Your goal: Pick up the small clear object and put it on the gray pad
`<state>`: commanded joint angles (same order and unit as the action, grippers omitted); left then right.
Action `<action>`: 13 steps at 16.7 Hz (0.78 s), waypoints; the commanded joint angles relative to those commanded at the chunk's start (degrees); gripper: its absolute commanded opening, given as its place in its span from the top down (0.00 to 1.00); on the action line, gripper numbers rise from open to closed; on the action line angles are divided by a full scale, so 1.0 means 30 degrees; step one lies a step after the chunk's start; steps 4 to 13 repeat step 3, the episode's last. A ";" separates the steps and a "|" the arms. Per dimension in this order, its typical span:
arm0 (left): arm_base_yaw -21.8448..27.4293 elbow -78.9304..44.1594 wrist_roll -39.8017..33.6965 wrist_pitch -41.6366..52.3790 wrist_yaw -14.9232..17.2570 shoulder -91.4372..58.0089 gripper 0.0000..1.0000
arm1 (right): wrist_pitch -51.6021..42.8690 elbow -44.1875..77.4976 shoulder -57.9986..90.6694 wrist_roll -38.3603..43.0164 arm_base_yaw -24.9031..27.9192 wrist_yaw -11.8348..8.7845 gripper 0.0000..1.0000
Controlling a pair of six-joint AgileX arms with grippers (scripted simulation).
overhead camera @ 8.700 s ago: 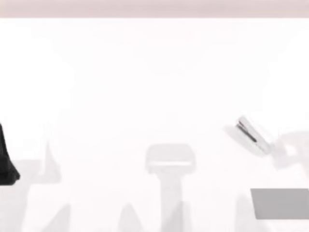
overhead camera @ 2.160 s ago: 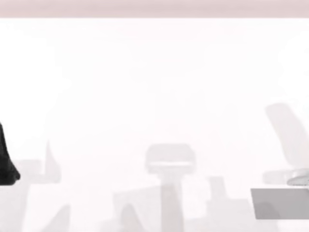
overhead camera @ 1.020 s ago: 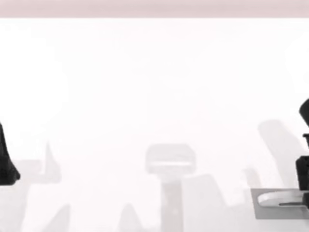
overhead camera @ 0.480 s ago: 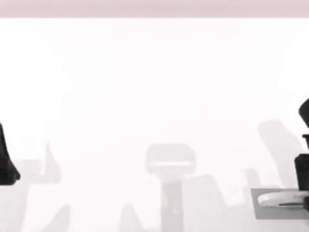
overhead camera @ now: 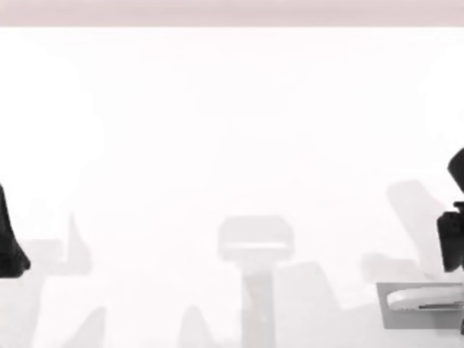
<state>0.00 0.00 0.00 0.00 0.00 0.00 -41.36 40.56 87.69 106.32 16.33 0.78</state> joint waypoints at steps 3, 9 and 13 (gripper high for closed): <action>0.0000 0.0000 0.0000 0.0000 0.0000 0.0000 0.00 | 0.0000 0.0000 0.0000 0.0000 0.0000 0.0000 0.00; 0.0000 0.0000 0.0000 0.0000 0.0000 0.0000 0.00 | 0.0000 0.0000 0.0000 0.0000 0.0000 0.0000 0.00; 0.0000 0.0000 0.0000 0.0000 0.0000 0.0000 0.00 | 0.0000 0.0000 0.0000 0.0000 0.0000 0.0000 0.00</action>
